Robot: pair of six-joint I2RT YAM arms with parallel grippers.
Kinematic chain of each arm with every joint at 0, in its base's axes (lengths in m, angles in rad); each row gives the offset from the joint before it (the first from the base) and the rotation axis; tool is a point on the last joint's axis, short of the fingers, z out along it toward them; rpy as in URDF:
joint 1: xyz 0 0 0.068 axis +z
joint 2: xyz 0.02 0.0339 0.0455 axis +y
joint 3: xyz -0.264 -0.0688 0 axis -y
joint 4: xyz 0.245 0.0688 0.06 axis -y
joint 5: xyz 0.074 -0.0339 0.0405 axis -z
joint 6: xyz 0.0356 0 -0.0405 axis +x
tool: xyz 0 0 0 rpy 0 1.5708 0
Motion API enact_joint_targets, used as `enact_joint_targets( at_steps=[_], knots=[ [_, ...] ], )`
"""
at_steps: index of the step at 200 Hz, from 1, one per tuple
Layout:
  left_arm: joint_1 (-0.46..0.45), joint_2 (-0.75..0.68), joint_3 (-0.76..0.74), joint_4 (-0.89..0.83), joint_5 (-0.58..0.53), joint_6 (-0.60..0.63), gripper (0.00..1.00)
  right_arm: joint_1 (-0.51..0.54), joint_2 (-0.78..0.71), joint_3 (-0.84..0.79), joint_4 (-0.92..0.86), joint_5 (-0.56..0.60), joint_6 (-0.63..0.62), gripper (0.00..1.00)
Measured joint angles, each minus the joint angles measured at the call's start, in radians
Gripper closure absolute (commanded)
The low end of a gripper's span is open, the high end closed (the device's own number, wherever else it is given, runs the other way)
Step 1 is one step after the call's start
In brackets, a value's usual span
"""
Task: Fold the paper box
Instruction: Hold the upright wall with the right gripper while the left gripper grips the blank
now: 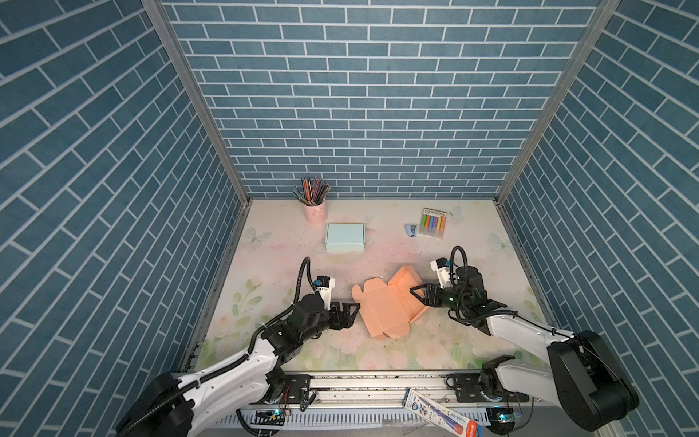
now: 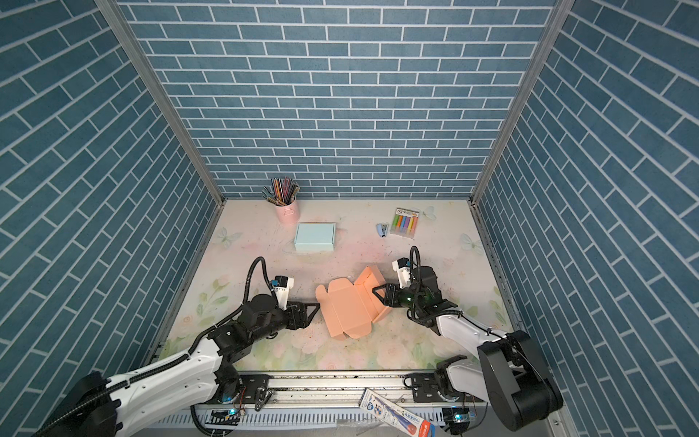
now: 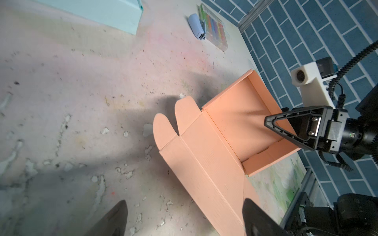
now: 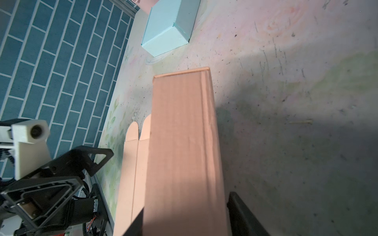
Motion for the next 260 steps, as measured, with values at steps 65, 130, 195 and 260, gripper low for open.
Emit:
enact_joint_targets(
  at_steps=[65,130,195,260],
  knots=[
    [-0.078,0.204,-0.013,0.266,0.018,-0.093,0.18,-0.005,0.014,-0.015,0.045,-0.014,0.008,0.47],
    [-0.1,0.356,-0.014,0.435,0.005,-0.175,0.5,-0.007,0.015,-0.032,0.074,-0.022,0.008,0.47],
    [-0.106,0.394,-0.034,0.543,-0.056,-0.261,0.73,-0.007,0.022,-0.038,0.079,-0.033,0.008,0.46],
    [-0.112,0.455,-0.038,0.622,-0.1,-0.328,0.81,-0.007,-0.013,-0.048,0.086,-0.06,0.006,0.41]
  ],
)
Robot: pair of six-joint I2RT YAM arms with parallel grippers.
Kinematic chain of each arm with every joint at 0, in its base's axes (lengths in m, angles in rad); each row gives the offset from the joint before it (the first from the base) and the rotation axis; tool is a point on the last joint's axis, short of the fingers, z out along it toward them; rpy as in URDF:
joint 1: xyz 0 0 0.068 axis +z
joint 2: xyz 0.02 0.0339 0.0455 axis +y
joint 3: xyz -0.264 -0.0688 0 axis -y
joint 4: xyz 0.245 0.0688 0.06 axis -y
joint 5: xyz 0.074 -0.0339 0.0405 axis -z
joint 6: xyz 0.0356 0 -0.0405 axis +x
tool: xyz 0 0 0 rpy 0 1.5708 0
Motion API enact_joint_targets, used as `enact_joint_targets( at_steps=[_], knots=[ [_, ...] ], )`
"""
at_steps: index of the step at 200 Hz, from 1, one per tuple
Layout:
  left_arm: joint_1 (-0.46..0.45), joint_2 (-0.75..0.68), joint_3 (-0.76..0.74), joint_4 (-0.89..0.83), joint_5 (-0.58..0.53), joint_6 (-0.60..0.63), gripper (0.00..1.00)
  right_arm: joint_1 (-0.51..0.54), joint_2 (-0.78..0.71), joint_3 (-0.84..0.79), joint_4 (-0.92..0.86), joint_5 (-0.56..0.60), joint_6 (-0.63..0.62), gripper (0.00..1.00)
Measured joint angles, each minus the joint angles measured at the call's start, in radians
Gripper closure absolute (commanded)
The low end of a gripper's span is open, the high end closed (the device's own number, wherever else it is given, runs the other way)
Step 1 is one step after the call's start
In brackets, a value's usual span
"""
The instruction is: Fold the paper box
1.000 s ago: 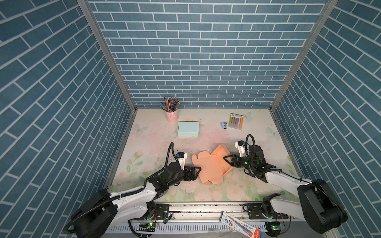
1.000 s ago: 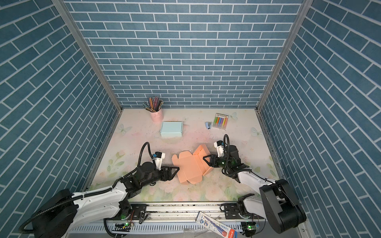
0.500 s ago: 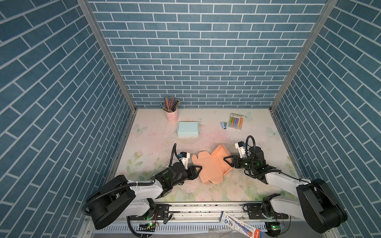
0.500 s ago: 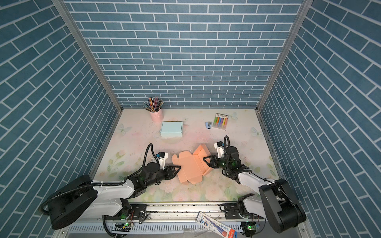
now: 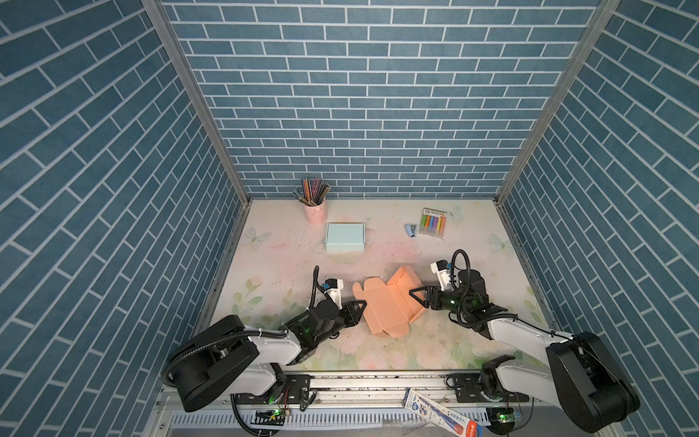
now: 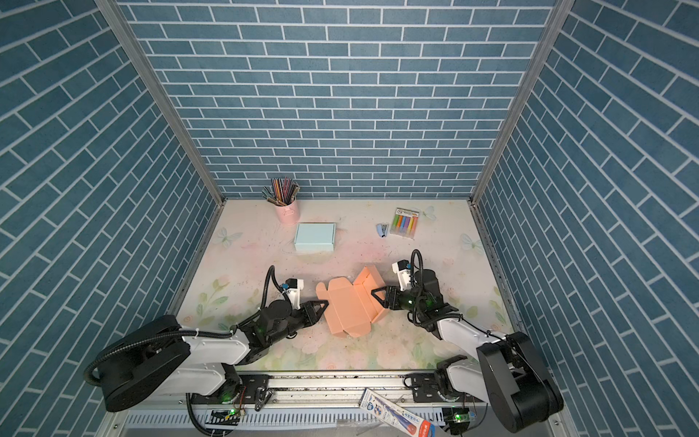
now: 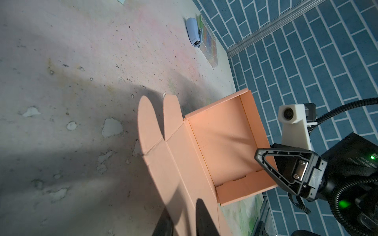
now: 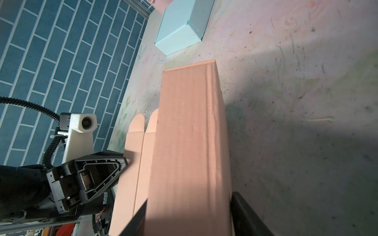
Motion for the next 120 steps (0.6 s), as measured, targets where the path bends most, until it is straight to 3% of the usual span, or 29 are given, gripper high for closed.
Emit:
enact_joint_targets(
  at_steps=[67,120],
  knots=[
    [-0.001,0.009,0.0,0.019,-0.014,-0.027,0.92,-0.001,-0.079,-0.008,-0.016,-0.018,-0.016,0.29],
    [0.0,-0.09,0.019,-0.071,-0.021,0.008,0.95,-0.001,-0.19,-0.016,-0.039,-0.022,-0.04,0.23]
  ],
)
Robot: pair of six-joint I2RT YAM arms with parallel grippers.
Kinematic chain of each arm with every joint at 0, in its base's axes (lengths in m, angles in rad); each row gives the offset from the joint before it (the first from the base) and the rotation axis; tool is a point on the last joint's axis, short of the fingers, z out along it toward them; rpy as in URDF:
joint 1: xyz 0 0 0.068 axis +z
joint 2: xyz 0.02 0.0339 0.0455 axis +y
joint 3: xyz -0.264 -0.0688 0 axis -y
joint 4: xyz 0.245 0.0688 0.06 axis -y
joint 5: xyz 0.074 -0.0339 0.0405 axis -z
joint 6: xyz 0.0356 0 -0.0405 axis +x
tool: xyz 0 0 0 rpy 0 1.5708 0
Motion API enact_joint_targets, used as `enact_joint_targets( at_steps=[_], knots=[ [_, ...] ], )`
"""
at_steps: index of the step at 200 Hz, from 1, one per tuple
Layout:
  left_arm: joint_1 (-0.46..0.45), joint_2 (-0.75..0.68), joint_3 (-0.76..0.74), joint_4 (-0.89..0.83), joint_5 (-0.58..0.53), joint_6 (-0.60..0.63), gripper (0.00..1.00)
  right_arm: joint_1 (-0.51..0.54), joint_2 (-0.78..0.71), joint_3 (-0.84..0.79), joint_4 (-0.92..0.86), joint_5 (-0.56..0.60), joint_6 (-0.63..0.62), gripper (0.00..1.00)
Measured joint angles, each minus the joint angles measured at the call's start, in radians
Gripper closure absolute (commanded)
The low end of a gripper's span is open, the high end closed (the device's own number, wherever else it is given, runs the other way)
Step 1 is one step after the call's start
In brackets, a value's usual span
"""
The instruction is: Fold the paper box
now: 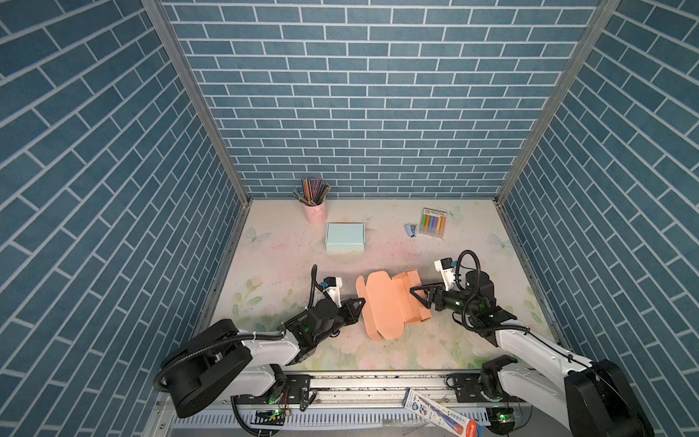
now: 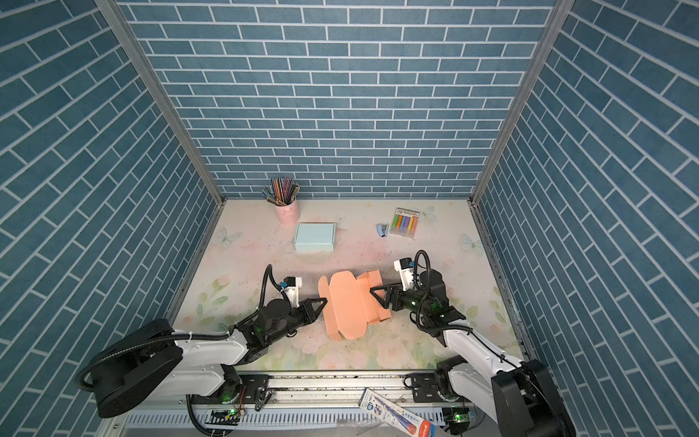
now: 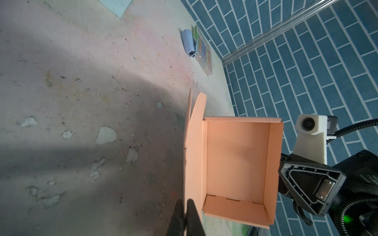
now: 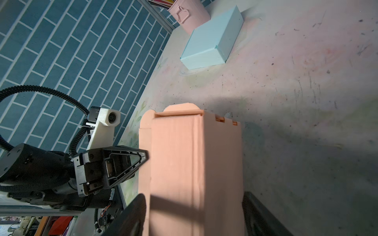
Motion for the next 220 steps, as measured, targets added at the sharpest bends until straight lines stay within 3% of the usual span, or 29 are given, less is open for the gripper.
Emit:
enact_joint_targets(
  at_steps=[36,95,152,181,220],
  knots=[
    [0.034,-0.142,0.054,-0.182,0.023,0.09,0.95,0.0,-0.103,-0.059,0.006,-0.011,-0.005,0.22],
    [0.21,-0.337,0.303,-0.655,0.161,0.391,0.95,0.0,-0.19,-0.081,0.002,0.029,-0.016,0.2],
    [0.221,-0.333,0.539,-1.029,0.249,0.632,0.95,0.023,-0.224,-0.081,0.027,0.043,-0.054,0.2],
    [0.22,-0.292,0.627,-1.146,0.338,0.71,0.95,0.1,-0.224,-0.105,0.217,0.037,-0.109,0.19],
    [0.22,-0.204,0.78,-1.295,0.396,0.811,0.93,0.173,-0.174,-0.116,0.43,0.01,-0.297,0.15]
  ],
)
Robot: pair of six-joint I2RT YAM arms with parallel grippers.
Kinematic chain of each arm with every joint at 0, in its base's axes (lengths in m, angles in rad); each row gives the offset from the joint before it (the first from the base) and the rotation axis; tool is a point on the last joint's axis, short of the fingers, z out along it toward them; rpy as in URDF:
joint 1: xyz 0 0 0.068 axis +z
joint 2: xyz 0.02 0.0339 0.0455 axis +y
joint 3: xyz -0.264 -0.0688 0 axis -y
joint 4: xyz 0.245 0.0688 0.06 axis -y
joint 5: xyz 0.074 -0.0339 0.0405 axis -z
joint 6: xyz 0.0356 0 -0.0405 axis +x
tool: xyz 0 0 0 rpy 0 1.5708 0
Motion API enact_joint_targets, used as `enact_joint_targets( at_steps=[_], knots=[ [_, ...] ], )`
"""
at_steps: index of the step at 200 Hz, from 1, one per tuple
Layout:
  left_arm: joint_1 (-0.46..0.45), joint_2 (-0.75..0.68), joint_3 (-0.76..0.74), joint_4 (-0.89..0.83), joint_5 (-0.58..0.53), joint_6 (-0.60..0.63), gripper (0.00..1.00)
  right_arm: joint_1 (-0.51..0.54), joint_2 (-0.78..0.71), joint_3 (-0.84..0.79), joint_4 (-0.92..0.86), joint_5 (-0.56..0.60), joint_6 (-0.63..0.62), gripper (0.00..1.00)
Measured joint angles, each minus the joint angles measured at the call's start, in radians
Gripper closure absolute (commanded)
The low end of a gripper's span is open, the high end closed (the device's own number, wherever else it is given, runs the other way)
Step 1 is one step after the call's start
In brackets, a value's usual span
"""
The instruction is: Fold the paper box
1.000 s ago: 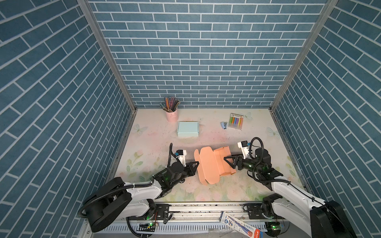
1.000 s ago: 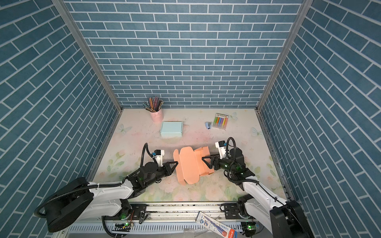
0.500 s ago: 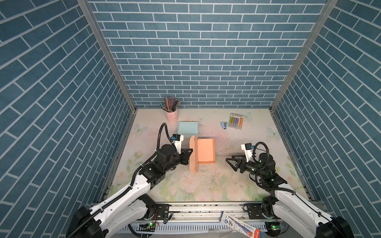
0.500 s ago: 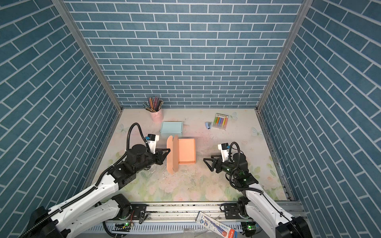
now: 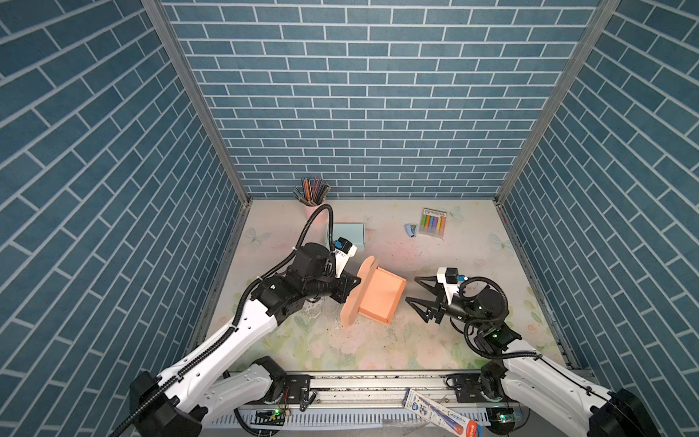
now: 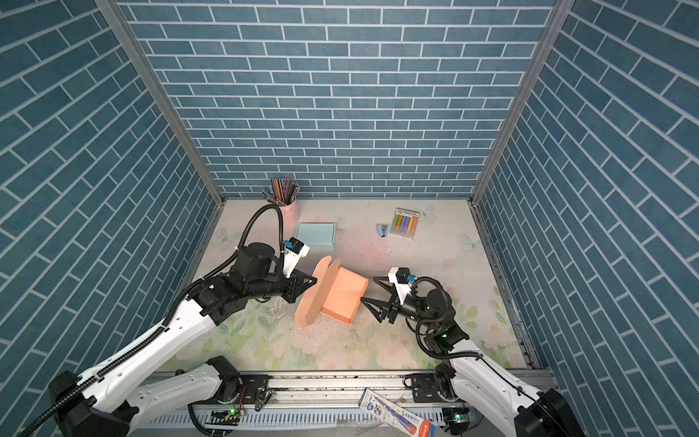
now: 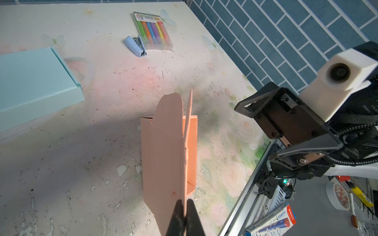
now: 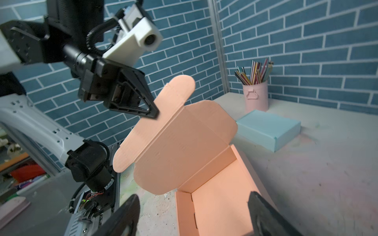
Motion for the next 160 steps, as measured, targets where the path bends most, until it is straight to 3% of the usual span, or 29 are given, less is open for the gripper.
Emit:
enact_joint_targets(
  at_steps=[66,83,113,160],
  knots=[
    [0.0,0.138,0.148,-0.206,0.068,0.158,0.93,0.004,0.33,0.203,0.128,-0.047,-0.179,0.14],
    [0.0,0.146,0.167,-0.24,0.084,0.183,0.93,0.004,0.383,0.267,0.107,-0.081,-0.213,0.15],
    [-0.005,0.147,0.192,-0.263,0.081,0.211,0.93,0.006,0.438,0.331,0.028,-0.164,-0.287,0.27],
    [-0.039,0.174,0.201,-0.286,0.051,0.233,0.93,0.032,0.481,0.351,-0.089,-0.224,-0.383,0.29]
  ],
)
